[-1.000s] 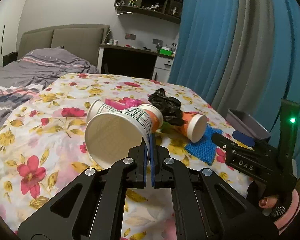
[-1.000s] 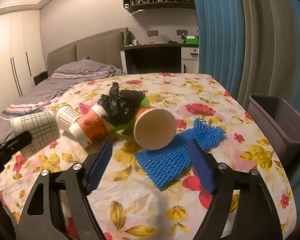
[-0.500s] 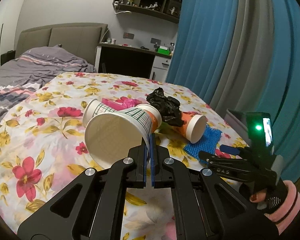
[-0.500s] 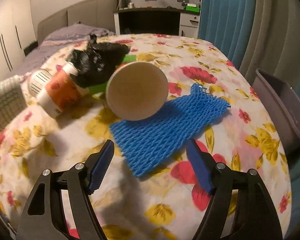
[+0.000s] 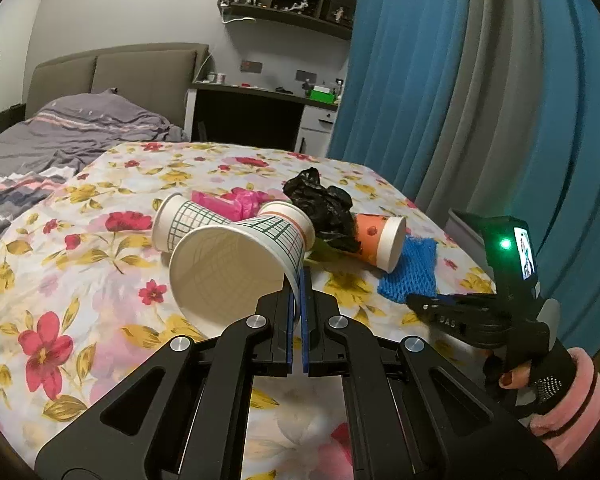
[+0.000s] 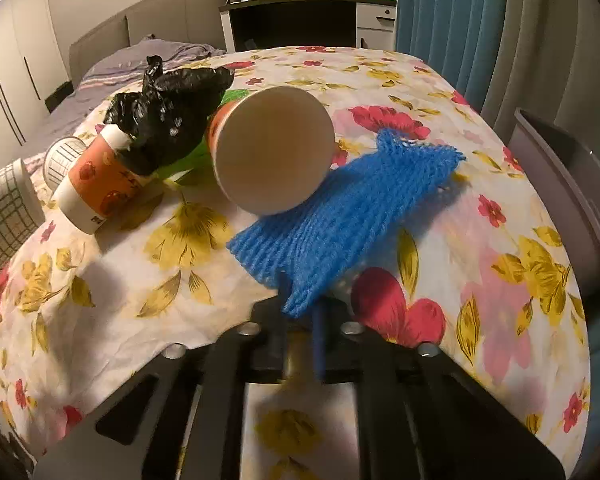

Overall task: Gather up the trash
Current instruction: 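Grasp the blue foam net with the right tool while the left tool holds the grid cup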

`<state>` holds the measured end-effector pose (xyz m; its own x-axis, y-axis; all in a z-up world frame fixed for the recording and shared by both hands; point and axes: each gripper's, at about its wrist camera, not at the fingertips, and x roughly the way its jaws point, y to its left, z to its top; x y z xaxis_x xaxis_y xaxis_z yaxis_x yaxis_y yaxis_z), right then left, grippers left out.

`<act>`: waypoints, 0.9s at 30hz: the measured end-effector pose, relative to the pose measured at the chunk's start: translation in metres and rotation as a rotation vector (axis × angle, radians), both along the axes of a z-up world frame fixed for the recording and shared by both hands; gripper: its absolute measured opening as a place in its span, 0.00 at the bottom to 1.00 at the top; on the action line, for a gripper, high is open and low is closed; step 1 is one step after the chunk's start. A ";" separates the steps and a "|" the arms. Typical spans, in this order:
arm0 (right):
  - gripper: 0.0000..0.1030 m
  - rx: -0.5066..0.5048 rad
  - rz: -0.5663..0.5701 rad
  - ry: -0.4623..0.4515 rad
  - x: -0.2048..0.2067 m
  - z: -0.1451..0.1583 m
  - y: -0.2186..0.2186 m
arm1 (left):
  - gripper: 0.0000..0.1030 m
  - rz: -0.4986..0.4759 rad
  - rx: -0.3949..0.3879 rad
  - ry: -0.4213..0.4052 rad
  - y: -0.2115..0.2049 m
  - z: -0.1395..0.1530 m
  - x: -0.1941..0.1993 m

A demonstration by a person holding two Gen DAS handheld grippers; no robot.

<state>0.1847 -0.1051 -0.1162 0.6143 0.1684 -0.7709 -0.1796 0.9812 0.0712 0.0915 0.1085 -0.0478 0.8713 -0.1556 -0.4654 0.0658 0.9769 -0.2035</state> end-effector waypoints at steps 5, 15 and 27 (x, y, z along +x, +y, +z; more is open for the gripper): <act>0.07 -0.001 -0.016 -0.058 -0.015 0.010 -0.014 | 0.02 -0.004 0.011 -0.002 -0.004 0.001 0.000; 0.07 0.061 -0.052 -0.164 -0.056 0.039 -0.053 | 0.02 -0.043 0.022 -0.016 -0.027 0.007 -0.001; 0.07 0.106 -0.060 -0.246 -0.080 0.060 -0.081 | 0.02 -0.127 0.056 -0.035 -0.073 0.013 0.000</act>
